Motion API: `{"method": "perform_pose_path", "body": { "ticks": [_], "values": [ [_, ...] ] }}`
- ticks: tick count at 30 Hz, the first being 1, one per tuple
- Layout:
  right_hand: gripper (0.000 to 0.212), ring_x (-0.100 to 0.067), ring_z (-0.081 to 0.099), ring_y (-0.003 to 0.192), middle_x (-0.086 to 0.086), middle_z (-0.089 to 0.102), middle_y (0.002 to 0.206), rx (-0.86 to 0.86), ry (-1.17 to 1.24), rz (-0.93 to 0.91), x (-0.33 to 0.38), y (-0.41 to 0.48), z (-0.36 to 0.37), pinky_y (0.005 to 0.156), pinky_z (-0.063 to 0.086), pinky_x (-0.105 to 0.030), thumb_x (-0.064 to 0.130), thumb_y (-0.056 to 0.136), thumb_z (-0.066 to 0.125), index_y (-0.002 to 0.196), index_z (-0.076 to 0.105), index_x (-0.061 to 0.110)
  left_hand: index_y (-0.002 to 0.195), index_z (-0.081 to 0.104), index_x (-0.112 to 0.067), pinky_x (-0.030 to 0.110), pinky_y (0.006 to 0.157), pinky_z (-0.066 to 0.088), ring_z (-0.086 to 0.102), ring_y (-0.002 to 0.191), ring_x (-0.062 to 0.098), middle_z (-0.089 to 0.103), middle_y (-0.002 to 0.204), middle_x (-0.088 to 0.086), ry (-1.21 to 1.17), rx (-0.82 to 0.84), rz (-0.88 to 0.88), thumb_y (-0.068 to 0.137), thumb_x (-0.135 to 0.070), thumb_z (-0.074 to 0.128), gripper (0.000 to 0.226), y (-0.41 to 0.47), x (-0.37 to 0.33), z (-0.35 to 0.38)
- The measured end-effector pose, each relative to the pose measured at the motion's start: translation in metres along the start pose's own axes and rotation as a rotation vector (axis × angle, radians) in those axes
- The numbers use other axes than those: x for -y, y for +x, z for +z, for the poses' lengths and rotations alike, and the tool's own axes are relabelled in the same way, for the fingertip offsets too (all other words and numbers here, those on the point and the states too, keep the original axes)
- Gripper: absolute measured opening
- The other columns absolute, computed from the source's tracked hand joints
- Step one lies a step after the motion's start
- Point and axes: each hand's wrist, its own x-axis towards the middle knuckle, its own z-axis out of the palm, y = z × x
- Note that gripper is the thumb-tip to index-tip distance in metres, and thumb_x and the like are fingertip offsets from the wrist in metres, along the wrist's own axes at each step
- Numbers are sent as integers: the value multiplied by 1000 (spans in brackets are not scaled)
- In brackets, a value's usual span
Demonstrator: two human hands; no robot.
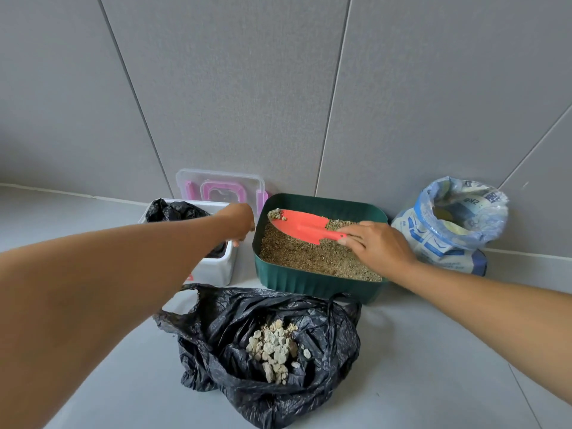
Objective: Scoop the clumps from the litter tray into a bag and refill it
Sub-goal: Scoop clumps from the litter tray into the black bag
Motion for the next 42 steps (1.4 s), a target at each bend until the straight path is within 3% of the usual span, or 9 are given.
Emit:
{"method": "perform_pose_path", "body": {
  "ticks": [7, 10, 12, 19, 23, 28, 33, 38, 42],
  "values": [
    [37, -14, 56, 65, 8, 59, 76, -66, -132, -455, -13, -28, -14, 50, 48, -28, 50, 89, 48, 110, 73, 32, 146, 35, -23, 23, 94, 45, 39, 132, 18, 42, 146, -5, 58, -22, 97, 94, -24, 56, 56, -5, 6, -5],
    [36, -16, 60, 70, 7, 59, 78, -71, -211, -538, -18, -28, -18, 54, 50, -29, 48, 89, 49, 107, 74, 30, 128, 58, -12, 20, 65, 51, 62, 85, 13, 62, 125, 5, -43, -14, 33, 94, -16, 54, 34, -3, 5, -11],
    [30, -17, 60, 73, 7, 58, 80, -76, -197, -443, -15, -26, -25, 55, 48, -29, 44, 90, 55, 111, 73, 31, 115, 65, -7, 21, 53, 49, 58, 64, 14, 68, 111, 11, 50, 22, 95, 94, -16, 51, 26, -7, 2, -10],
    [25, -28, 60, 88, -7, 60, 94, 301, -163, 444, 14, -8, -21, 67, 41, -30, 18, 97, 52, 120, 62, 15, 109, 58, -6, 39, 76, 54, 65, 87, 28, 65, 103, 12, 82, -116, 164, 98, -30, 49, 28, -20, 2, 10],
    [27, -22, 53, 74, -3, 46, 74, 464, -199, 576, 34, -9, -12, 51, 36, -26, 4, 94, 51, 121, 55, 4, 106, 43, -11, 41, 69, 51, 59, 77, 30, 61, 92, 12, 119, -212, 269, 98, -37, 43, 27, -39, 1, 23],
    [60, -17, 45, 51, -14, 61, 118, 609, -279, 673, 47, -7, -13, 32, 33, -22, -12, 89, 50, 145, 38, 3, 87, 43, -14, 34, 65, 48, 50, 66, 23, 53, 77, 3, 324, -159, 442, 98, -47, 37, 36, -64, 6, 30],
    [56, -19, 47, 48, -10, 57, 103, 632, -124, 871, 45, -7, -4, 35, 43, -20, -5, 94, 48, 147, 34, 5, 105, 58, -11, 32, 69, 44, 61, 88, 26, 60, 101, 7, 488, 46, 446, 98, -49, 38, 44, -74, 15, 35],
    [53, -33, 43, 123, -15, 43, 132, 470, -457, 460, 54, -23, -18, 96, 45, -41, 1, 86, 55, 137, 44, 11, 119, 57, -15, 34, 81, 49, 61, 103, 27, 62, 115, 7, 520, 151, 431, 97, -45, 45, 40, -77, 24, 41],
    [33, -22, 50, 110, -3, 48, 125, 245, -309, -216, 67, -31, -24, 90, 48, -38, 22, 94, 59, 125, 51, 18, 123, 54, -9, 33, 86, 51, 60, 105, 25, 62, 116, 8, 508, 269, 416, 86, -51, 59, 56, -71, 34, 50]
  ]
}}
